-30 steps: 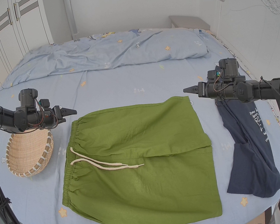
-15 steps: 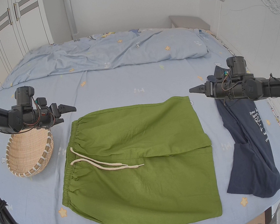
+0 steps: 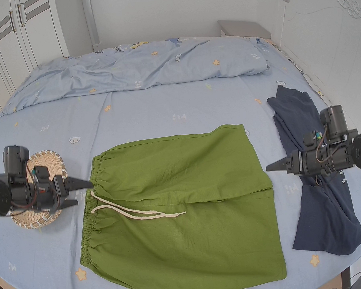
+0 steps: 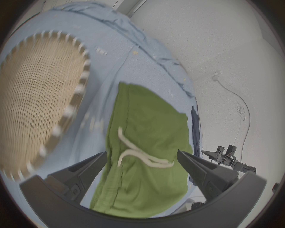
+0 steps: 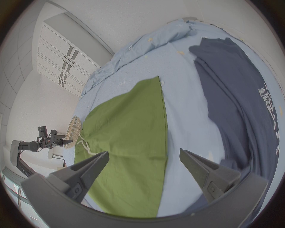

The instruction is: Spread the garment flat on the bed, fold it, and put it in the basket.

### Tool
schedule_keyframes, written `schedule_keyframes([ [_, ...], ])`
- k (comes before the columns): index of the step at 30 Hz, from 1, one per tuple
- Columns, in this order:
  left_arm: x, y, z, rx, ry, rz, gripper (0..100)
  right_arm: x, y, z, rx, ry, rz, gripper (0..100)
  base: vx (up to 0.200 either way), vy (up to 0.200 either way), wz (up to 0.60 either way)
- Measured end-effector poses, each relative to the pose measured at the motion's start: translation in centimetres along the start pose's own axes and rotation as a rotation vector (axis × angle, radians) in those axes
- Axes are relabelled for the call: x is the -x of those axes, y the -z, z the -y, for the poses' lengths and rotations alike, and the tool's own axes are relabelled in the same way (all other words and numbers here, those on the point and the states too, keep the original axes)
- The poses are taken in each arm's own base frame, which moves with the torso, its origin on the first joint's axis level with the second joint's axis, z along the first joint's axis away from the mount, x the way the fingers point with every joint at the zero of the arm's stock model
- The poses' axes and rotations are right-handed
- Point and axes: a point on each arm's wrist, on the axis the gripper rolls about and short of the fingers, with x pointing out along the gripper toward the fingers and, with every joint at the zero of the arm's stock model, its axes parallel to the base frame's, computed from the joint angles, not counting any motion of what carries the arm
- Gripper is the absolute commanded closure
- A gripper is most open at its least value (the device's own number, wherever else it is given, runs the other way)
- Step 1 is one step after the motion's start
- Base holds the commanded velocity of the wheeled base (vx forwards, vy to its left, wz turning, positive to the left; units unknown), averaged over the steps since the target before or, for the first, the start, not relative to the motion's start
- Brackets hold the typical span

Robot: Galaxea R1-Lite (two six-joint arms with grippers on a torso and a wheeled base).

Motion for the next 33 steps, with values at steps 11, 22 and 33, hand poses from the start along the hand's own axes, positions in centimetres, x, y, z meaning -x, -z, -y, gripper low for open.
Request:
schedule_keyframes([
  [11,1.7,10.5,-4.0,0.020,-0.043,-0.143,0,3.4,7.6,-0.4,-0.025,-0.008,-0.026,0,0.000,0.000,0.00],
  [22,2.5,13.4,-6.1,0.017,-0.081,-0.164,0,6.0,8.8,-1.4,0.005,-0.030,0.041,0,0.000,0.000,0.00],
  [33,1.4,13.0,-6.6,0.014,-0.018,-0.178,0,6.4,8.9,-1.6,0.010,-0.035,0.052,0,0.000,0.000,0.00],
])
